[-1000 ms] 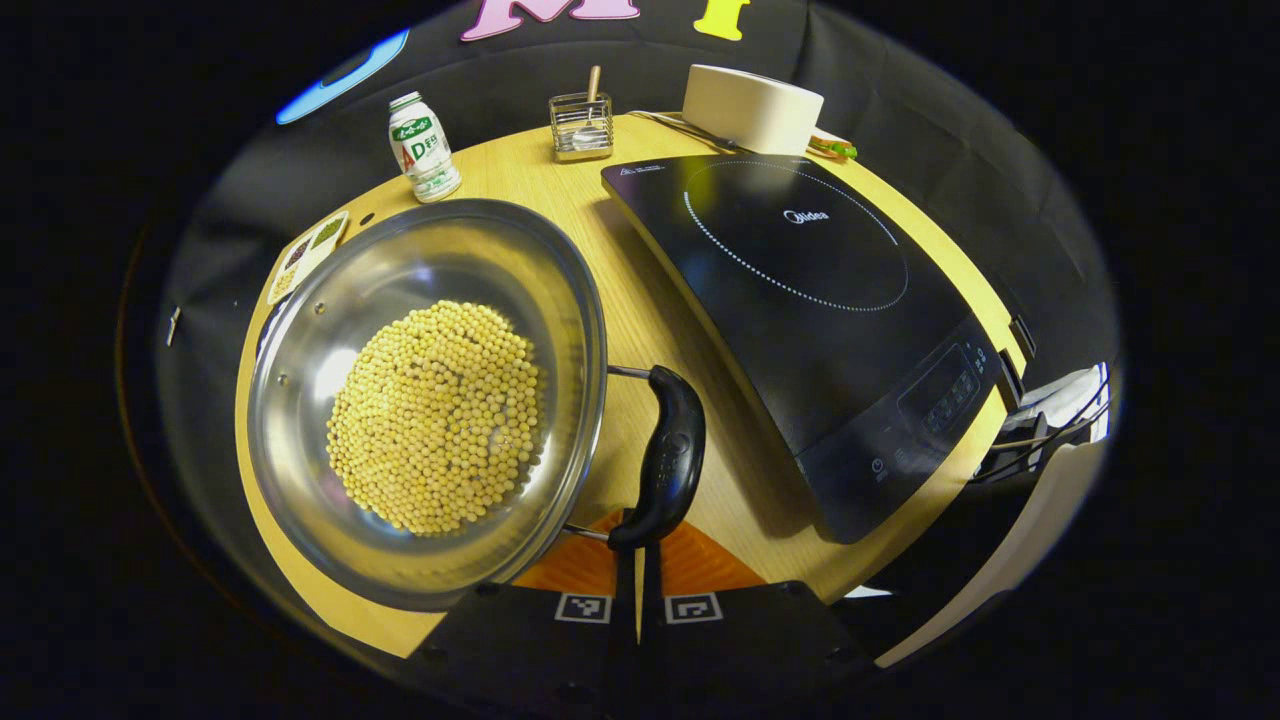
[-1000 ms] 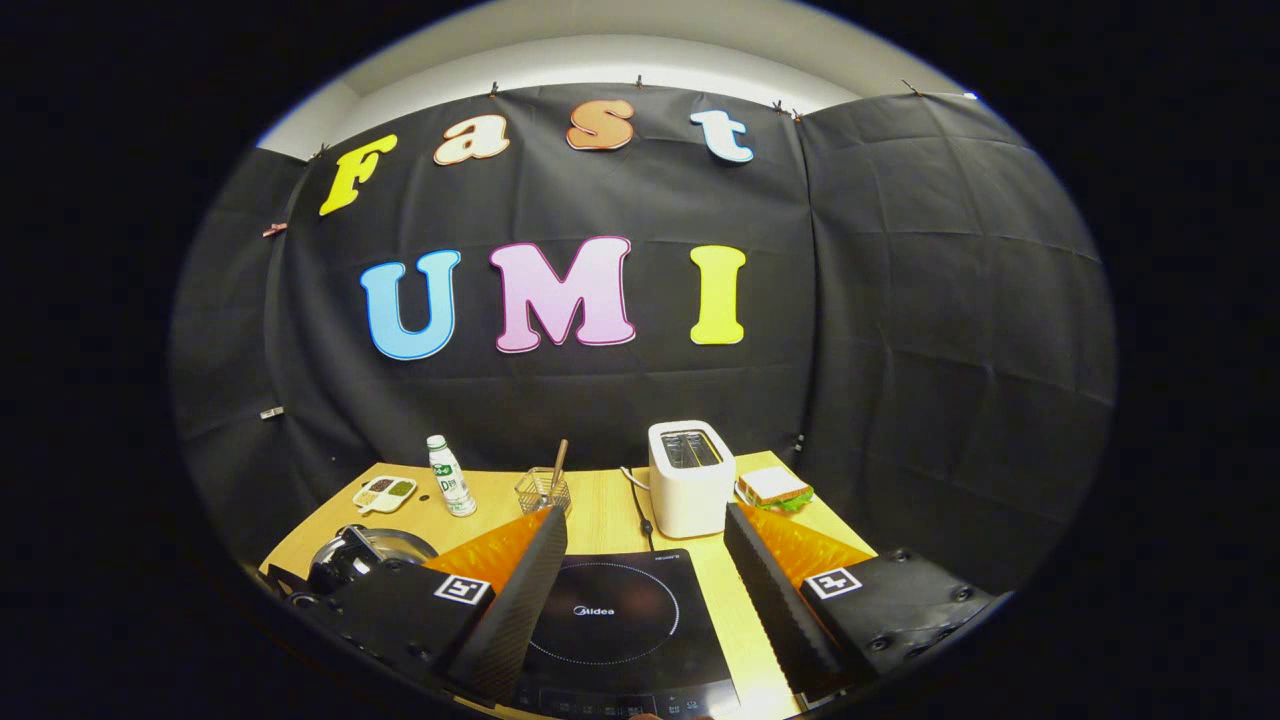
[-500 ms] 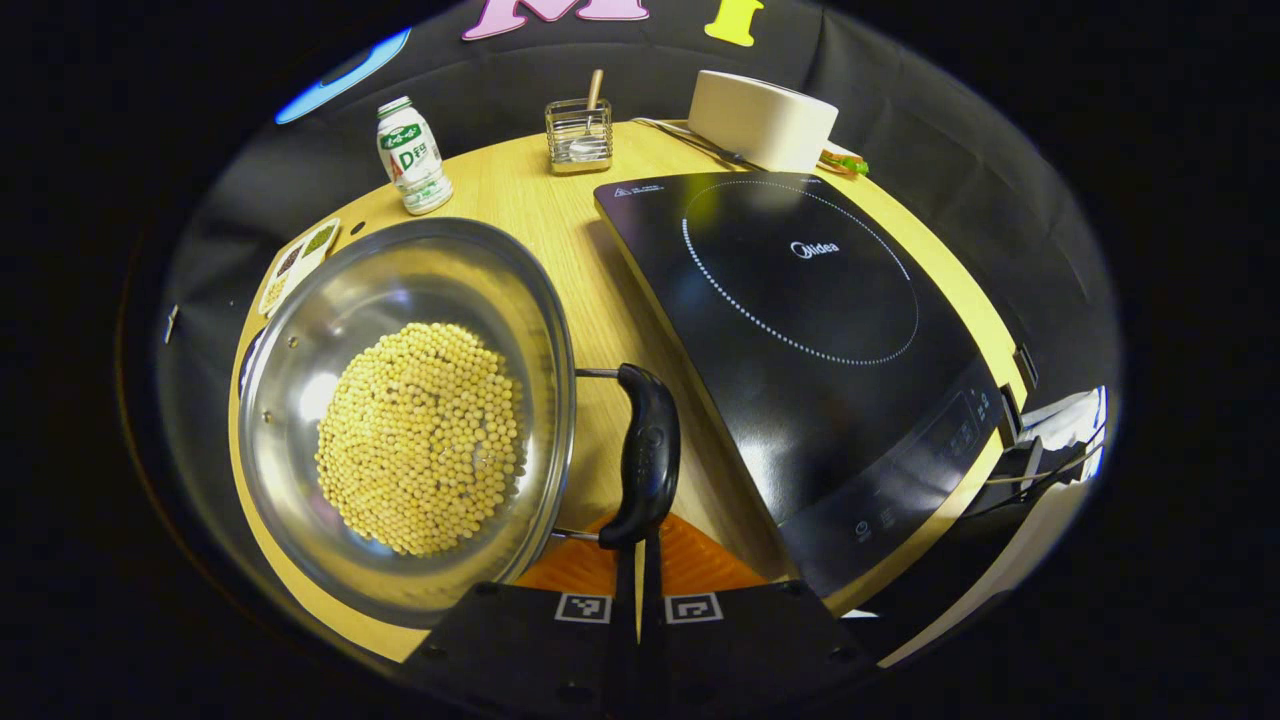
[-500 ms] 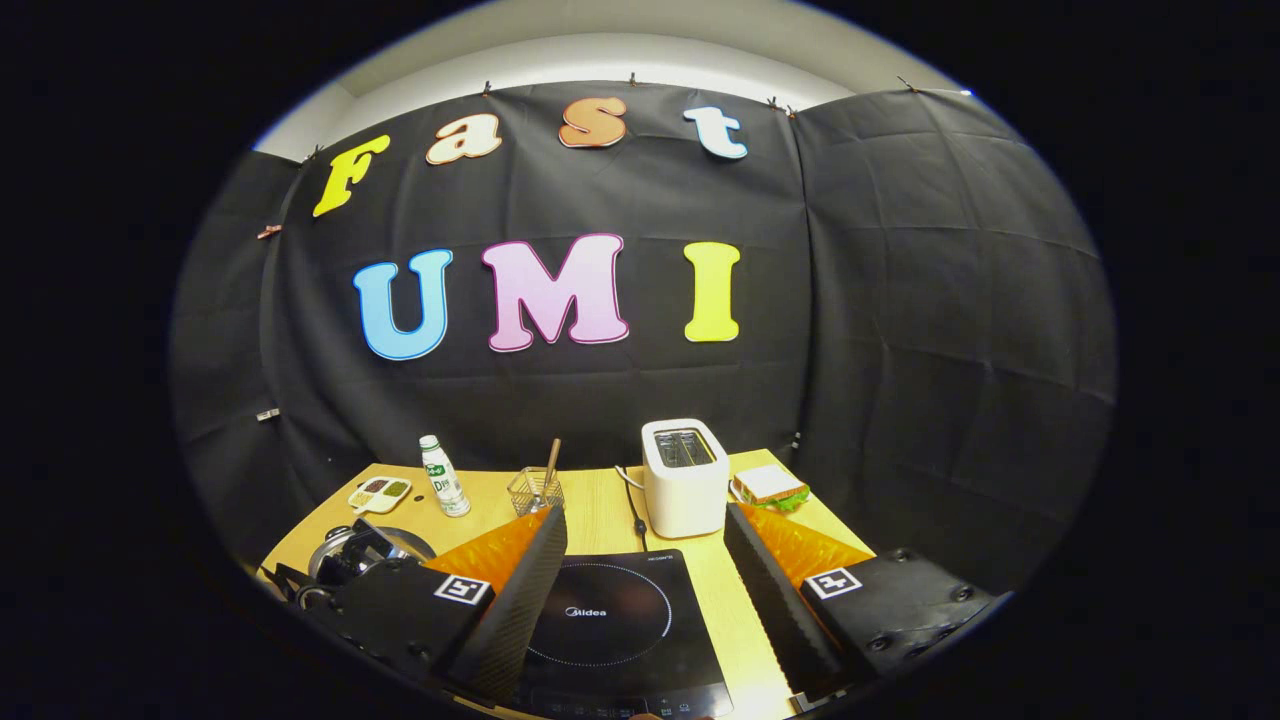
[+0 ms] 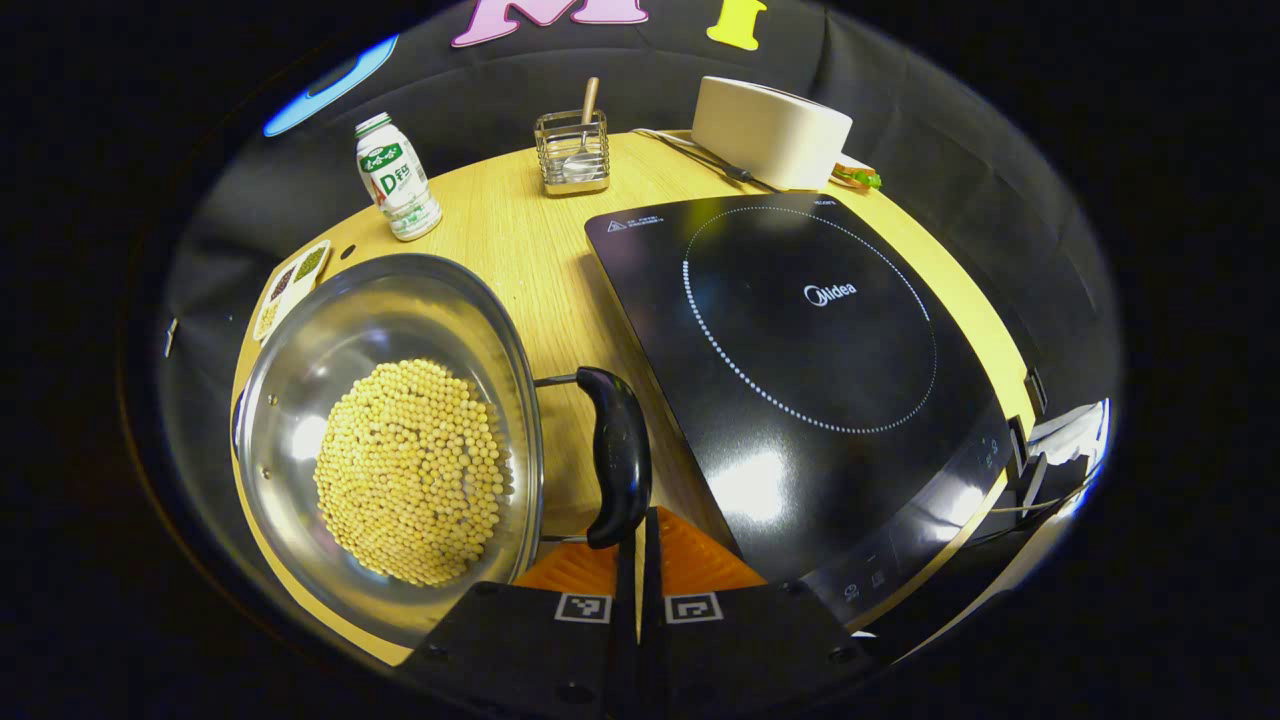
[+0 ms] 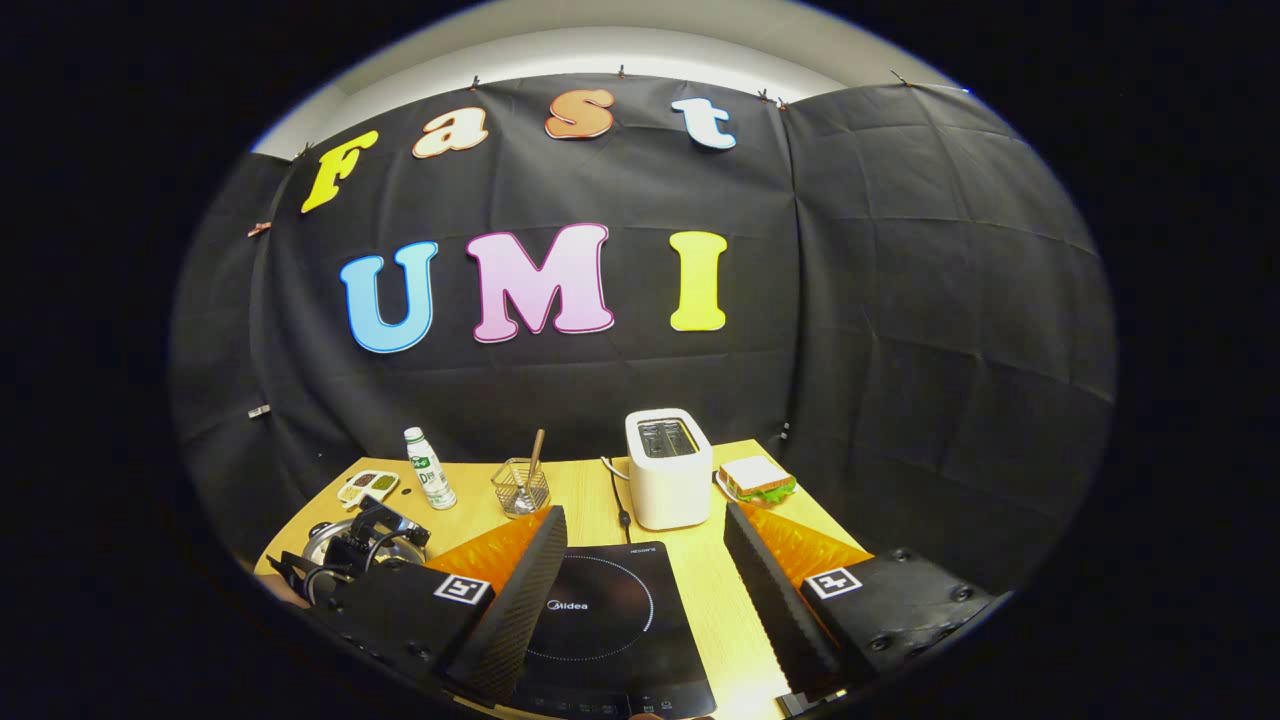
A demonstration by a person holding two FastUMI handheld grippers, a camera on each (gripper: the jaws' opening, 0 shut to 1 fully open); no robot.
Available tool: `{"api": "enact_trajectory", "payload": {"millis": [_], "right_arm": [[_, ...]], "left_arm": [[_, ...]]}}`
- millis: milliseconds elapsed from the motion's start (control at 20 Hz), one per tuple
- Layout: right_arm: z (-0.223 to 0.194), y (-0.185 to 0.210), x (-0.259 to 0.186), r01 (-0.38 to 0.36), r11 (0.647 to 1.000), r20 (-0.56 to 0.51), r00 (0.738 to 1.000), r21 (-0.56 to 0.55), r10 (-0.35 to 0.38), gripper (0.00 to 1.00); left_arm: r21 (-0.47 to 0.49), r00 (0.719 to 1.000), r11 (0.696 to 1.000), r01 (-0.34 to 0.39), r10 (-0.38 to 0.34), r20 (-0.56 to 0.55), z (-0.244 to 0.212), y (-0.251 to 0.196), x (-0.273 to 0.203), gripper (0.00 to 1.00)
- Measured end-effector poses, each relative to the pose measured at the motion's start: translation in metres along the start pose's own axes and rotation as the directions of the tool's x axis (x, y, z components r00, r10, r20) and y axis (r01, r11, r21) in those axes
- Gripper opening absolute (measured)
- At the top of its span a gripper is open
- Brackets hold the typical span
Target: First push the handle of the pot to place it horizontally, then grasp the pot with both hands and set it on the induction cooktop.
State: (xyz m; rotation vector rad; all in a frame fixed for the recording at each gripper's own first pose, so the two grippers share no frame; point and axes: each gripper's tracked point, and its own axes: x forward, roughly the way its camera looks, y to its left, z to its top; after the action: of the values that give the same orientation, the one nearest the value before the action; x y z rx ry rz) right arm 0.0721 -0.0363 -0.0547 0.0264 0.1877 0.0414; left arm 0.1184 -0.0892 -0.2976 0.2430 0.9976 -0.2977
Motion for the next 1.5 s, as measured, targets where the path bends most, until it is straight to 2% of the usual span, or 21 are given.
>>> {"api": "enact_trajectory", "payload": {"millis": [600, 950, 1300, 1500], "right_arm": [[0.000, -0.022, 0.002, 0.036, 0.999, 0.002, 0.999, -0.002, -0.036, 0.98], [-0.001, -0.039, 0.000, 0.084, 0.996, 0.000, 0.997, -0.006, -0.084, 0.98], [-0.006, -0.026, -0.015, 0.077, 0.995, -0.012, 0.997, -0.065, -0.078, 0.98], [-0.001, -0.010, -0.020, 0.066, 0.993, -0.004, 0.998, -0.099, -0.067, 0.98]], "left_arm": [[0.009, 0.999, 0.999, -0.042, 0.042, 0.029, 0.042, 0.008, 0.020, 0.05], [0.007, 0.996, 0.999, -0.051, 0.051, 0.072, 0.062, 0.010, 0.025, 0.05], [-0.012, 0.986, 0.998, -0.059, 0.060, 0.153, 0.063, 0.014, -0.009, 0.05], [-0.060, 0.962, 0.998, -0.032, 0.047, 0.269, 0.071, 0.017, -0.045, 0.06]]}}
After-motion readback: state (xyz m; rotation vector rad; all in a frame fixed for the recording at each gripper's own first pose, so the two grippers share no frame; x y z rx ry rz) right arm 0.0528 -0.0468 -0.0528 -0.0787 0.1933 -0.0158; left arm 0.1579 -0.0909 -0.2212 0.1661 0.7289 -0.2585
